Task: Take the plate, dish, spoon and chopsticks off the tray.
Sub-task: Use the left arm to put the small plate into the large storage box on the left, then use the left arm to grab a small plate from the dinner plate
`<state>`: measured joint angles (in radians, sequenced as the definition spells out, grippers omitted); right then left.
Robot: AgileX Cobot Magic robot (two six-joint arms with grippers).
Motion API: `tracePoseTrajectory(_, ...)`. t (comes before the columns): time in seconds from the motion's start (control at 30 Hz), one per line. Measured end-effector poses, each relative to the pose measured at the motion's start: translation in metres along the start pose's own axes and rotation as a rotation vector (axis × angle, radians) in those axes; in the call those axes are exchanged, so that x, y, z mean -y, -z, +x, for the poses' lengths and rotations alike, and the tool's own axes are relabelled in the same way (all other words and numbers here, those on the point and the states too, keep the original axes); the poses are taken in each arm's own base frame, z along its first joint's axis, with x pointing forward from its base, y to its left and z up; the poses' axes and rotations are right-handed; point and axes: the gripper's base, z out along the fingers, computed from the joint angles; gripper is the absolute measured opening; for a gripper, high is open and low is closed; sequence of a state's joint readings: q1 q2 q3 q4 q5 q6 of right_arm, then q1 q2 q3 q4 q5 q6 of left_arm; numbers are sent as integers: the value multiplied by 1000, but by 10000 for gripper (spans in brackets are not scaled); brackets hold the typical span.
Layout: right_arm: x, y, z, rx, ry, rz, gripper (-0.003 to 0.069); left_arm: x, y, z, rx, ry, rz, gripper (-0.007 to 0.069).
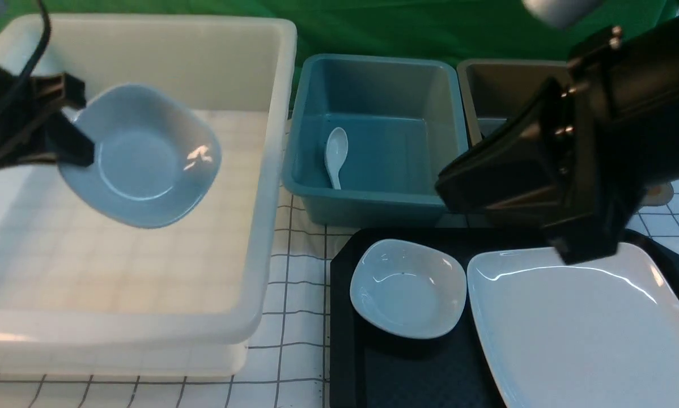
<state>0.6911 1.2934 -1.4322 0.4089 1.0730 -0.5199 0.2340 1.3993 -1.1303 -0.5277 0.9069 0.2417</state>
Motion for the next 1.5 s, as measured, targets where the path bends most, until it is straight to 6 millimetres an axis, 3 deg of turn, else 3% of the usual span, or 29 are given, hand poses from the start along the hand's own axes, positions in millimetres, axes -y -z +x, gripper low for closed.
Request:
tracePoseTrajectory(0.13, 1, -17, -3, -46, 2, 13, 41, -26, -29, 22, -71, 64, -31, 12)
tracePoseTrajectory(0.33, 3, -18, -5, -34, -42, 32, 41, -40, -60, 33, -143, 129, -36, 21)
tracePoseTrajectory(0.57, 4, -18, -5, -38, -45, 38, 50, -51, -88, 42, -271, 173, -27, 160)
tracePoseTrajectory(0.77, 10, -16, 3, -121, -54, 113, 51, -48, -74, 41, -363, 112, -49, 300)
tracePoseTrajectory(0.93, 18, -5, 16, -251, -76, 248, 55, -29, -39, 21, -303, 70, -35, 316)
tracePoseTrajectory(1.03, 22, 11, 22, -268, -67, 349, 57, 5, -8, 10, -208, -10, 30, 265)
tracePoseTrajectory(1.17, 25, 29, 36, -256, -115, 408, 43, 81, 8, 16, -122, -269, 166, 107)
tracePoseTrajectory(1.23, 30, 36, 50, -273, -156, 439, 10, 130, 4, 34, -117, -466, 268, 39)
tracePoseTrajectory(1.33, 39, 42, 79, -324, -238, 485, -2, 182, -10, 65, -135, -684, 354, 6)
tracePoseTrajectory(1.43, 47, 42, 112, -397, -339, 519, -3, 225, -34, 106, -153, -898, 367, 33)
tracePoseTrajectory(1.5, 49, 43, 134, -430, -415, 525, -3, 242, -54, 128, -156, -1015, 325, 80)
